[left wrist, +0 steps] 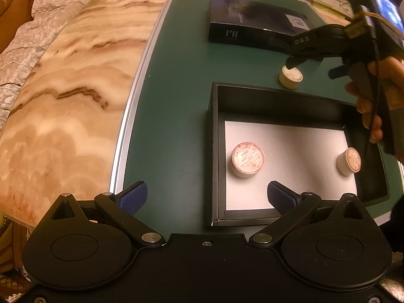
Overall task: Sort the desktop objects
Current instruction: 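Move the right gripper to the last cream jar and close on it, then carry the jar into the tray between the other two jars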
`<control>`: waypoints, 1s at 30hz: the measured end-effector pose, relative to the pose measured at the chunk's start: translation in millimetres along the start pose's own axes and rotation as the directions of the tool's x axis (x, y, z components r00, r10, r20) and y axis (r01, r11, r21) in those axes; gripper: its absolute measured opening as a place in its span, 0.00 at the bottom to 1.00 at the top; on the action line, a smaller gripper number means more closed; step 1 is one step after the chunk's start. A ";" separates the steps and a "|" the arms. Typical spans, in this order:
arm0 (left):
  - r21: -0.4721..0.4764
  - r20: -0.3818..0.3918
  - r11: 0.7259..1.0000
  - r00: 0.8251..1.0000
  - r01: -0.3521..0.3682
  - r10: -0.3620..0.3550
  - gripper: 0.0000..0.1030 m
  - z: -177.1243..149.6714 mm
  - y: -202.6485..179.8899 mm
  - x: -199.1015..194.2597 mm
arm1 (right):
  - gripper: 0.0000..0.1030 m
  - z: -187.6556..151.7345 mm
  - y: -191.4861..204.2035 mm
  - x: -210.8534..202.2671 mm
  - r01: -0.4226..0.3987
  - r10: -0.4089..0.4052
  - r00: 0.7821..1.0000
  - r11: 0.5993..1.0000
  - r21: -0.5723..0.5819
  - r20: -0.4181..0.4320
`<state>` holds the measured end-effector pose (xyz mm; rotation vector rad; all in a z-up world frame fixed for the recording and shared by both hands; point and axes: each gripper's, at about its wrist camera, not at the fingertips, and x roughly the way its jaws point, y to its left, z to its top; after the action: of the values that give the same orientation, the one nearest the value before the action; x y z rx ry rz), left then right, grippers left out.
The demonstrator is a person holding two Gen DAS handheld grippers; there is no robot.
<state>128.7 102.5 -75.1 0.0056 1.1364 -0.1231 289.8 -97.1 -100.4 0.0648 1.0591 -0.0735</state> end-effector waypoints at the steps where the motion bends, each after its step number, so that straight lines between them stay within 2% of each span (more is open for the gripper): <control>1: 0.001 -0.001 1.000 1.000 -0.001 0.001 1.00 0.2 -0.1 0.6 | 0.85 0.6 1.5 3.8 0.004 -0.004 1.000 1.000 -0.003 -0.003; 9: 0.011 -0.013 1.000 1.000 -0.006 0.007 1.00 -0.7 -1.0 3.0 | 0.75 5.5 10.7 29.2 0.012 -0.012 0.999 1.000 -0.012 -0.036; 18: 0.014 -0.023 1.000 1.000 -0.007 0.007 1.00 -1.2 -2.3 6.0 | 0.64 8.0 11.8 37.9 0.013 -0.013 0.999 1.000 -0.004 -0.050; 23: 0.020 -0.024 1.000 1.000 -0.008 0.009 1.00 -1.5 -3.0 6.2 | 0.54 8.9 9.8 40.7 0.008 -0.008 0.998 1.000 0.005 -0.058; 26: 0.020 -0.024 1.000 1.000 -0.009 0.010 1.00 -1.8 -2.9 6.5 | 0.43 8.2 8.5 42.0 -0.001 0.002 0.998 1.000 0.013 -0.065; 30: 0.021 -0.027 1.000 1.000 -0.010 0.010 1.00 -2.3 -3.2 7.6 | 0.44 7.0 9.4 41.3 0.001 -0.001 0.998 1.000 0.006 -0.063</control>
<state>129.5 98.7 -82.8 0.0317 1.1620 -0.1266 317.0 -89.5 -132.9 0.0720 1.1219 -0.0761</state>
